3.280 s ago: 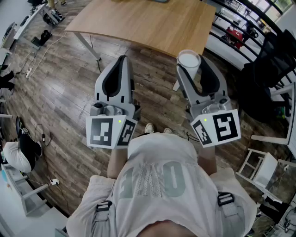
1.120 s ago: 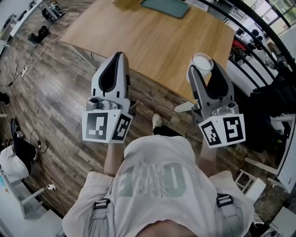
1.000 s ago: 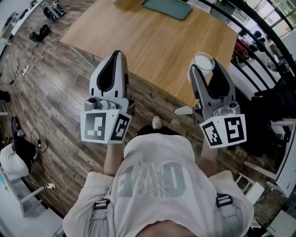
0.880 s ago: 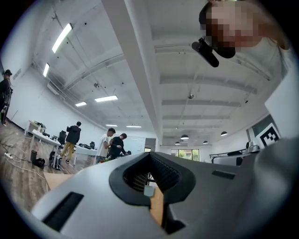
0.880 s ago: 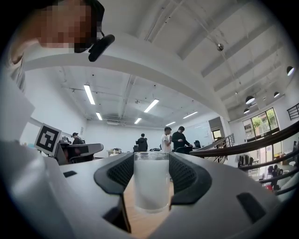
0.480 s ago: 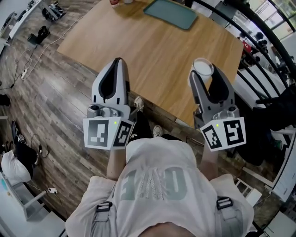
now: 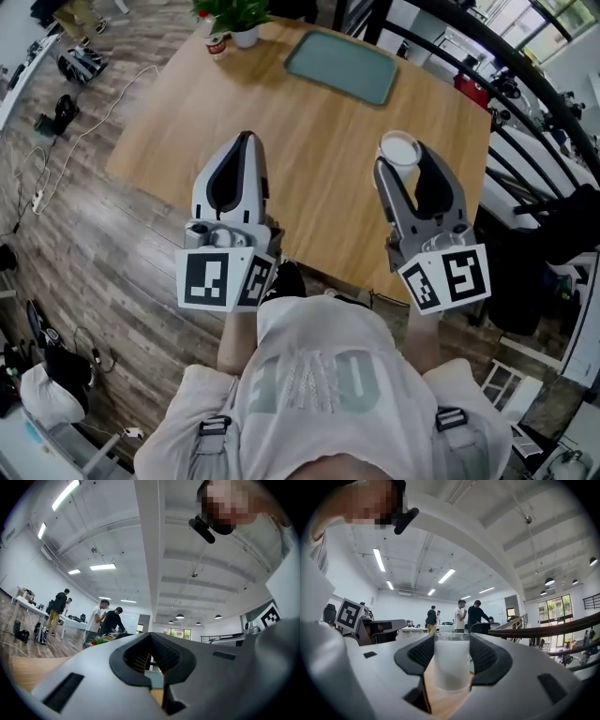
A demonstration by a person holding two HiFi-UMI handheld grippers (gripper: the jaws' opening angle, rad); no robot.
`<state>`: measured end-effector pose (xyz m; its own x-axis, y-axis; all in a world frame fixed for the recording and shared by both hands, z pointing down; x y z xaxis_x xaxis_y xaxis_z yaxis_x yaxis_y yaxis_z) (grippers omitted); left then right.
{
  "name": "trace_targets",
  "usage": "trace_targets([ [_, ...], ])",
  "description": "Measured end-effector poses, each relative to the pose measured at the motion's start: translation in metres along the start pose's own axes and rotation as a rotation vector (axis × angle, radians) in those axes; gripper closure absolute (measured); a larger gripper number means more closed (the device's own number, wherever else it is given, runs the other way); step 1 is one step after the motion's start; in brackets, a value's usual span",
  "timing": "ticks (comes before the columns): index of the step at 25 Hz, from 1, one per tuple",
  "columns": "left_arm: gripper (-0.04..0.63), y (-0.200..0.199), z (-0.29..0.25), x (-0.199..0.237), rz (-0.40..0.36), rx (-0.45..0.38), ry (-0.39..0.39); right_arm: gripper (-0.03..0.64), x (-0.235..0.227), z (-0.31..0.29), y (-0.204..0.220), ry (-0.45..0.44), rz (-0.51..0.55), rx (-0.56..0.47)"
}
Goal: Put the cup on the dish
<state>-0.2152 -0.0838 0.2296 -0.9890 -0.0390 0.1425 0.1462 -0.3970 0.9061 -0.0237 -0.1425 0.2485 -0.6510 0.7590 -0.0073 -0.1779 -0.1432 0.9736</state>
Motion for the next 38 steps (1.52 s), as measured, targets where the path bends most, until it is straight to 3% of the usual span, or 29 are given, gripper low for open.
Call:
trace_targets([
  [12, 0.588, 0.033, -0.061, 0.059, 0.039, 0.083, 0.103, 0.376, 0.002, -0.079, 0.026, 0.094, 0.004, 0.051],
  [21, 0.588, 0.062, -0.075, 0.047, 0.064, 0.156, 0.114, 0.376, -0.026, -0.086, 0.069, 0.104, -0.124, 0.156],
  [30, 0.588, 0.094, -0.087, 0.044, 0.064, 0.224, 0.113, 0.376, -0.054, -0.100, 0.110, 0.126, -0.086, 0.267],
  [38, 0.588, 0.132, -0.127, 0.048, 0.051, 0.252, 0.132, 0.376, -0.097, -0.138, 0.147, 0.134, -0.063, 0.294],
])
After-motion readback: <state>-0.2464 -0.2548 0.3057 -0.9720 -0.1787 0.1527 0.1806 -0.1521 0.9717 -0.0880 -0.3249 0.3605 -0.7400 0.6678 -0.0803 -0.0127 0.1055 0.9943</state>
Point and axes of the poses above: the fingertips, and each gripper's own axes: z backward along the fingers, x to its left, y out of its underside, the point moved 2 cm from there along z, backward along the fingers, and after that the axes turned 12 degrees about -x, right-handed, at the moved point
